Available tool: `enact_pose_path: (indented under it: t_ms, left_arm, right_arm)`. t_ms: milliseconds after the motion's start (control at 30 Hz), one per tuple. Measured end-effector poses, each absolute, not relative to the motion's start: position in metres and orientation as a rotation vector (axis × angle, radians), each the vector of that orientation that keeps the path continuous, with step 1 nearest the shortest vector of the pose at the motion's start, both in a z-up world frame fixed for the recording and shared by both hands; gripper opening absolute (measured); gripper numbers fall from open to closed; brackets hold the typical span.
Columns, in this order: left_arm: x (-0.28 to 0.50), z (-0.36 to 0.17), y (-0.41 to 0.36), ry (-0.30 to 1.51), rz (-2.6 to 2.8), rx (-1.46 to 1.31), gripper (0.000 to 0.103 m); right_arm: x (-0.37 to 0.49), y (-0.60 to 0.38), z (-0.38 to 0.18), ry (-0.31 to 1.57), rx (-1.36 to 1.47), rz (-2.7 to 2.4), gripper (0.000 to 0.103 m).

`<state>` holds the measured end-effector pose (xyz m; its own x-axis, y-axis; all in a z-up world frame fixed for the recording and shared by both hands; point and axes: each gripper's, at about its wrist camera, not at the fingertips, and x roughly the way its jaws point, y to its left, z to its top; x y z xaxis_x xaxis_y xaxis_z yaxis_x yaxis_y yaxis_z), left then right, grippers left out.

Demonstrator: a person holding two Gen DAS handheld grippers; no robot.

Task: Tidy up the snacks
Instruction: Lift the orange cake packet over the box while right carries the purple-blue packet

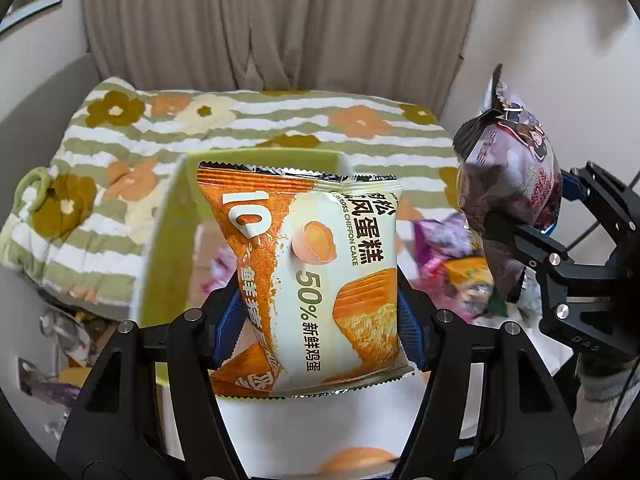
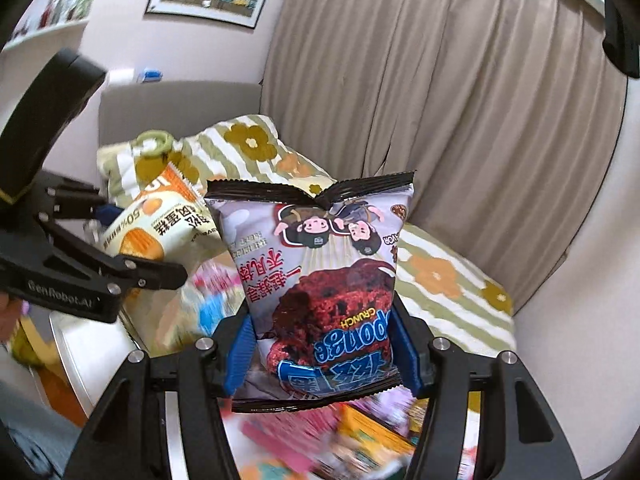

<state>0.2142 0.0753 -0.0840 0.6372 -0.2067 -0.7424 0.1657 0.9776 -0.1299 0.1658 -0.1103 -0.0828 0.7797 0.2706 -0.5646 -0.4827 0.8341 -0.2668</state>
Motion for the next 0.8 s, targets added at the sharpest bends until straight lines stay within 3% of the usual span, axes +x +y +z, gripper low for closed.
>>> enact_pose_path:
  t_ms: [367,700,767,800]
  left_arm:
    - [0.297,-0.113,0.148,0.919,-0.242,-0.042,0.062]
    - [0.368,-0.158,0.16,0.992,-0.215,-0.049,0.062]
    - [0.378,-0.164,0.156,0.995,-0.216,-0.035,0.064]
    - [0.382,-0.167,0.154,1.002,-0.213,-0.022,0.07]
  right_arm:
    - [0.223,-0.043,-0.092,0.696,-0.106,0.338,0.056]
    - [0.281,-0.033,-0.123,0.821,0.052,0.299,0.056]
    - [0.289,-0.033,-0.125,0.826,0.067,0.298,0.056]
    - [0.291,-0.034,-0.126,0.83,0.072,0.299,0.056]
